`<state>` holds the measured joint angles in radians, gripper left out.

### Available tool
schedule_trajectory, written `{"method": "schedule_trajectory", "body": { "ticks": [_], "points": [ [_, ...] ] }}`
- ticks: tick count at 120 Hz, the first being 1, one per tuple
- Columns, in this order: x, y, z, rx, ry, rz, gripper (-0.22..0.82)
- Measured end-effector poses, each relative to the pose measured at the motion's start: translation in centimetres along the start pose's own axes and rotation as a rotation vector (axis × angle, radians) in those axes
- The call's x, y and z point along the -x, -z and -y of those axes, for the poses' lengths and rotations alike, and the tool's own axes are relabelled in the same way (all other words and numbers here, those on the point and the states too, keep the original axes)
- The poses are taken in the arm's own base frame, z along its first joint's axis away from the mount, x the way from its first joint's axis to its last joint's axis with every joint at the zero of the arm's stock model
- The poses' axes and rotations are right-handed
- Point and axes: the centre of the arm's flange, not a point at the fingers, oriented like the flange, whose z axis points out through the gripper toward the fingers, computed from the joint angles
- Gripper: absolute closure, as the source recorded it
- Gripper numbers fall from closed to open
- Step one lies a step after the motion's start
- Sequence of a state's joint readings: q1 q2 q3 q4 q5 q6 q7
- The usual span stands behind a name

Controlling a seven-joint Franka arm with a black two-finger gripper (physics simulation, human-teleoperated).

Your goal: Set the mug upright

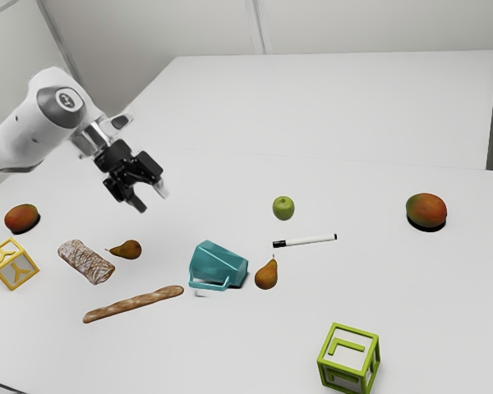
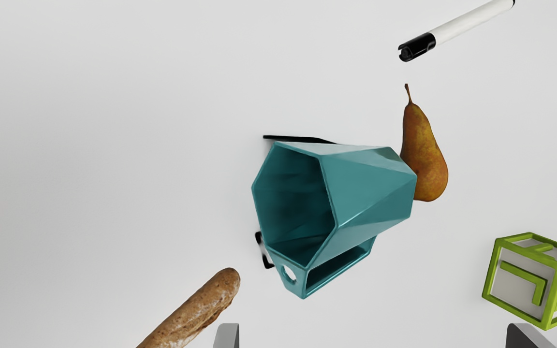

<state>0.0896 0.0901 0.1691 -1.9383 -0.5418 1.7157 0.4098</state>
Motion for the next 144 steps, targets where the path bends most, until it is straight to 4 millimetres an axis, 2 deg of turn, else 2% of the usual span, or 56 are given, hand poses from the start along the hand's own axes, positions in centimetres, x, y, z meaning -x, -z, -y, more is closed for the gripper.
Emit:
{"method": "schedule_trajectory", "body": {
  "ticks": [9, 20, 38, 55, 72, 86, 104, 126, 135, 144],
  "points": [
    [0.2, -3.0, 0.6, 0.071, 0.004, -0.012, 0.00],
    [0.1, -5.4, 0.9, 0.119, -0.006, -0.032, 0.00],
    [0.1, -8.9, 2.6, 0.191, -0.004, -0.059, 0.00],
    [-0.8, -12.0, 3.1, 0.253, -0.034, -0.077, 0.00],
    [-1.0, -14.0, 4.1, 0.285, -0.061, -0.082, 0.00],
    [-1.0, -14.8, 3.4, 0.311, -0.104, -0.085, 0.00],
    [0.1, -16.3, 3.2, 0.360, -0.120, -0.079, 0.00],
    [0.1, -16.5, 2.7, 0.394, -0.157, -0.096, 0.47],
    [0.0, -16.4, 2.5, 0.400, -0.173, -0.104, 0.58],
    [0.0, -16.2, 2.5, 0.403, -0.185, -0.111, 0.65]
  ]
}}
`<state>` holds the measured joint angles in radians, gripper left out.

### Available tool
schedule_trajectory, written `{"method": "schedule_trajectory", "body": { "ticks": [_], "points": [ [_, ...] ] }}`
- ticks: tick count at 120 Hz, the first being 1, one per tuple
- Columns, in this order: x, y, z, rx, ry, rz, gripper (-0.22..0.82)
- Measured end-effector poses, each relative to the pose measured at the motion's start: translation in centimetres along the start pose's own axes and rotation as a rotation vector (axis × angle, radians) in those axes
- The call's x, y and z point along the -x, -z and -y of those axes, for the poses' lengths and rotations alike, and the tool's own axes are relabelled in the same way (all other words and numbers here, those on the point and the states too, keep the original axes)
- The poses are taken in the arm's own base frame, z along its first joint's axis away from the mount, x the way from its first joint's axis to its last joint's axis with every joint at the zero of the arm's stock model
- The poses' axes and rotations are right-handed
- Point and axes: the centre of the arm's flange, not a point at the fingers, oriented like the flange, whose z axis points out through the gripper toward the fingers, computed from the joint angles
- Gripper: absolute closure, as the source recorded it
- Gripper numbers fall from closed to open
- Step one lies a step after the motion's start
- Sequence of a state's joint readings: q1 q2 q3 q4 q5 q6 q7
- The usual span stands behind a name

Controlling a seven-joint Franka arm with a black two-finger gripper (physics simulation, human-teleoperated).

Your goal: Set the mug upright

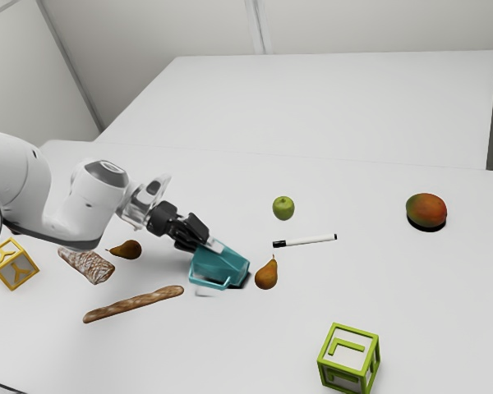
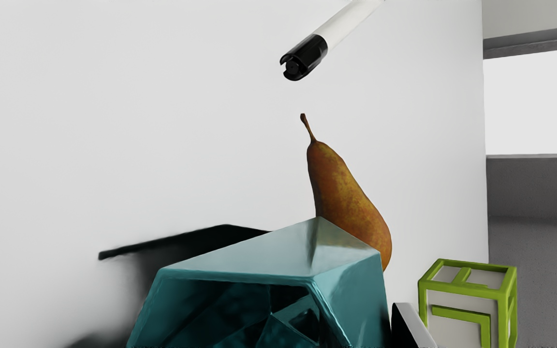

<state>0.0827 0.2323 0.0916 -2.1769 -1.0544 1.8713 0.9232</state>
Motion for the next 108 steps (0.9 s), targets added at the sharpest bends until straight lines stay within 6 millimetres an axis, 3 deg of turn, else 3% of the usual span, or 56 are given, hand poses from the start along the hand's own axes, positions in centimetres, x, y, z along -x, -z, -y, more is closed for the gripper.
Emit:
{"method": "schedule_trajectory", "body": {
  "ticks": [24, 48, 69, 90, 108],
  "points": [
    [-0.1, 1.2, -0.9, 0.009, -0.042, -0.022, 0.74],
    [-1.0, 4.9, -5.7, -0.017, -0.156, -0.059, 0.76],
    [-3.6, 8.6, -9.5, -0.258, -0.294, 0.070, 0.77],
    [-4.6, 8.3, -10.7, -0.575, -0.357, 0.249, 0.78],
    [-5.0, 6.9, -10.8, -0.777, -0.380, 0.326, 0.78]
  ]
}}
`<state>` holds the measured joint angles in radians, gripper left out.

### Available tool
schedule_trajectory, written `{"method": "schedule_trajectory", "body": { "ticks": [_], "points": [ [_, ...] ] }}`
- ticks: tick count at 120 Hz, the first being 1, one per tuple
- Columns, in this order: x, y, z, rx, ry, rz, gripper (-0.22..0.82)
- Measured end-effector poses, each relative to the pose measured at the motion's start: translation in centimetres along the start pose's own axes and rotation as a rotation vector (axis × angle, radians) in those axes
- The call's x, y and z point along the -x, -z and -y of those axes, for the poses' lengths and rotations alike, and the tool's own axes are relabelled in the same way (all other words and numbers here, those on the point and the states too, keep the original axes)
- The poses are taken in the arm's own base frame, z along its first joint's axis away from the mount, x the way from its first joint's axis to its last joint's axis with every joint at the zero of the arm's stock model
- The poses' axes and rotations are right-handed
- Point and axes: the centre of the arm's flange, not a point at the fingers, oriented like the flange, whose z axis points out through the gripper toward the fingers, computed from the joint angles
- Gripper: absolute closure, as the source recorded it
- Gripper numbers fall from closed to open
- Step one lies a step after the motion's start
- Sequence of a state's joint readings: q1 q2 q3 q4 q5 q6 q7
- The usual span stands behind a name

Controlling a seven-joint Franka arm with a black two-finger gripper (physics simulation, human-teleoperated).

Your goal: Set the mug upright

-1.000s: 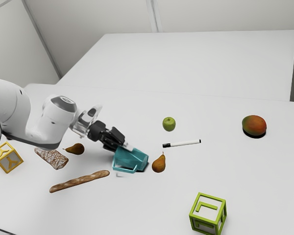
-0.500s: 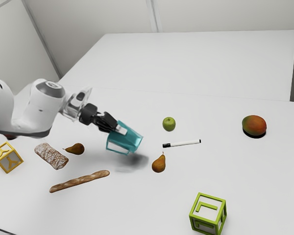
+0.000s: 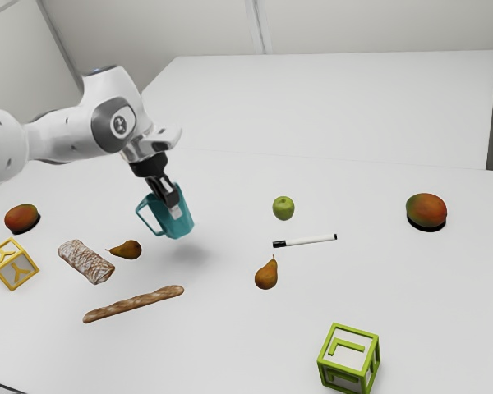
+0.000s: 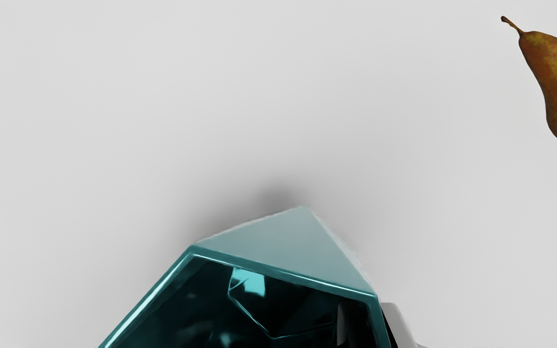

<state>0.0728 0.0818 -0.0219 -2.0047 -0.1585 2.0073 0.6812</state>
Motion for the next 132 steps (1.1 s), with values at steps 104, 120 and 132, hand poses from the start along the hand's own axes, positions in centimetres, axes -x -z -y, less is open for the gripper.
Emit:
{"method": "schedule_trajectory", "body": {
  "ticks": [104, 120, 132],
  "points": [
    [1.7, -6.0, 0.4, -0.191, 0.228, -0.100, 0.16],
    [1.6, -2.0, -0.8, -0.207, 0.233, -0.137, 0.09],
    [0.0, 2.7, -1.1, -0.221, 0.228, -0.172, 0.05]
  ]
}}
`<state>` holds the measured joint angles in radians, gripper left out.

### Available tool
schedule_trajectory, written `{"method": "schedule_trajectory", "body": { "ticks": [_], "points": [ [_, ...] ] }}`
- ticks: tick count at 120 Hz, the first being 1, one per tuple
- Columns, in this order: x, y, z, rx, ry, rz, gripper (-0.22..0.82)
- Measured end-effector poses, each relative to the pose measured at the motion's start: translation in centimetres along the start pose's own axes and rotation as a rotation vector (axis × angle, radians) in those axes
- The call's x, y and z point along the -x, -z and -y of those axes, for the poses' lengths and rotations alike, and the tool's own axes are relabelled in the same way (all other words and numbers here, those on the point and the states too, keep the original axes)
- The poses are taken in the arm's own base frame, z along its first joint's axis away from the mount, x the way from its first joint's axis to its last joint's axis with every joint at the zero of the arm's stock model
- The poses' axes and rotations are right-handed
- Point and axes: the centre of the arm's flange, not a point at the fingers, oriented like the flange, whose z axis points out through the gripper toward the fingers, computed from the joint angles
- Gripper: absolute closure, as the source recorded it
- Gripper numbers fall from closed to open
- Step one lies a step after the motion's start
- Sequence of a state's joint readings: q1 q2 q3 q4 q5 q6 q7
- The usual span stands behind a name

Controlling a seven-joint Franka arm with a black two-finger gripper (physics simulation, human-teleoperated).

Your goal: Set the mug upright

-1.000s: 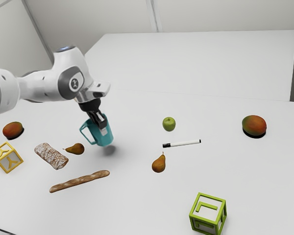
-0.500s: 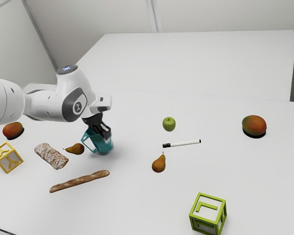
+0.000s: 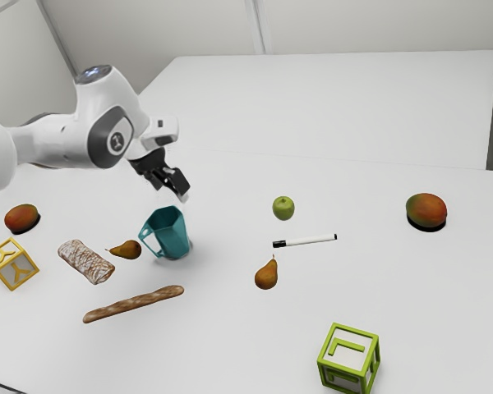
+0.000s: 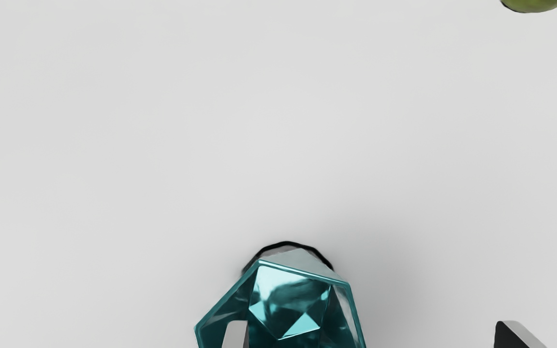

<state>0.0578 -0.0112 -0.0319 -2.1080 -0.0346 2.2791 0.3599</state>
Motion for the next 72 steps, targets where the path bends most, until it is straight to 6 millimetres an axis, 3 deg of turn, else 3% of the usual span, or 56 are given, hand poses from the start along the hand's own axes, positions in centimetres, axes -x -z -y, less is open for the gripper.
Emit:
{"method": "schedule_trajectory", "body": {
  "ticks": [22, 38, 52, 72],
  "points": [
    [-5.2, 10.0, 0.6, -0.009, -0.007, -0.052, 0.02],
    [-7.5, 15.1, 1.3, -0.008, -0.002, -0.050, 0.01],
    [-7.3, 17.5, 3.3, -0.012, 0.031, -0.019, 0.01],
    [-6.7, 17.5, 3.0, 0.004, 0.032, 0.046, 0.00]
  ]
}}
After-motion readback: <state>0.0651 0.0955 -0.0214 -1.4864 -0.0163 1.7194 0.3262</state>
